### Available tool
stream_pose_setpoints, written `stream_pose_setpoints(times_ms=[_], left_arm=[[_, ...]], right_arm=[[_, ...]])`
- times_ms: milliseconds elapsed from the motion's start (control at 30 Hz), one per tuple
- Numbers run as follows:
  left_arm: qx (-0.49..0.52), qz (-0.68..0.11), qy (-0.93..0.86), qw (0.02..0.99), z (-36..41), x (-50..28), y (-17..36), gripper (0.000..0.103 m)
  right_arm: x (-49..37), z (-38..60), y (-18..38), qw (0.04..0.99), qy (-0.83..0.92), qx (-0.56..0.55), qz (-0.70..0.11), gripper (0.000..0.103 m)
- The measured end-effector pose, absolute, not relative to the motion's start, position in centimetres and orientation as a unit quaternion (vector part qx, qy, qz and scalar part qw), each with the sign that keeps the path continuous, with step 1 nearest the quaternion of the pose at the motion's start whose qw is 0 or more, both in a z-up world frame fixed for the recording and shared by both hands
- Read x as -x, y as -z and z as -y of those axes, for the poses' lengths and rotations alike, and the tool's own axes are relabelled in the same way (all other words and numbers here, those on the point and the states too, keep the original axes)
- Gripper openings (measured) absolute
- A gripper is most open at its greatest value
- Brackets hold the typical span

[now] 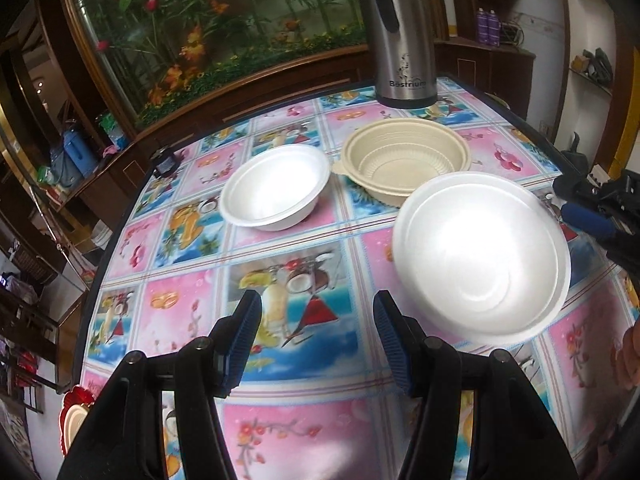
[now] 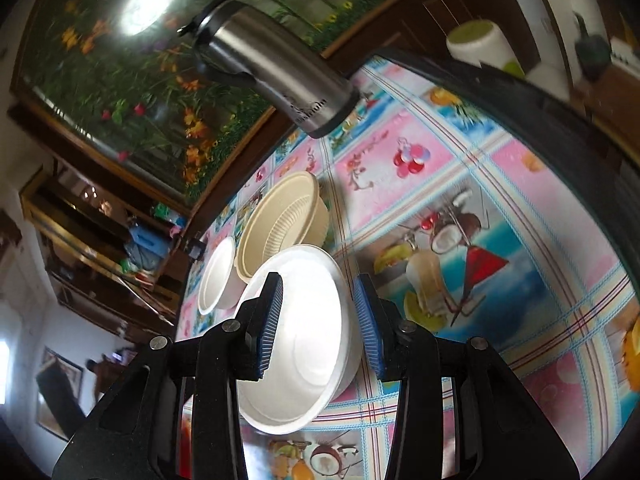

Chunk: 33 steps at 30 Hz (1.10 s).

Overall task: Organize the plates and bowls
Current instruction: 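Move both grippers to the rim of the large white bowl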

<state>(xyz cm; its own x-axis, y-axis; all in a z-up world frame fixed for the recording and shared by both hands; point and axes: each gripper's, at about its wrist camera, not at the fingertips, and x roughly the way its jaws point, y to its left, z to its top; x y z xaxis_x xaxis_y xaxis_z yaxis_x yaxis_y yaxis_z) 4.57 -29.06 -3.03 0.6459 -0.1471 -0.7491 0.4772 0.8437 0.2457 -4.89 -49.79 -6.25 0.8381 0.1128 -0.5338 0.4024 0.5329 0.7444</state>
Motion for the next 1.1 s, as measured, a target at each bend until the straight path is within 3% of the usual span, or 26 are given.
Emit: stream_pose_setpoints(times_ms=[1100], left_arm=[[-0.198, -0.410, 0.208, 0.866, 33.1, -7.3, 5.0, 0.058]], right_arm=[[3.3, 50.3, 8.9, 0.789, 0.063, -0.523, -0.316, 0.037]])
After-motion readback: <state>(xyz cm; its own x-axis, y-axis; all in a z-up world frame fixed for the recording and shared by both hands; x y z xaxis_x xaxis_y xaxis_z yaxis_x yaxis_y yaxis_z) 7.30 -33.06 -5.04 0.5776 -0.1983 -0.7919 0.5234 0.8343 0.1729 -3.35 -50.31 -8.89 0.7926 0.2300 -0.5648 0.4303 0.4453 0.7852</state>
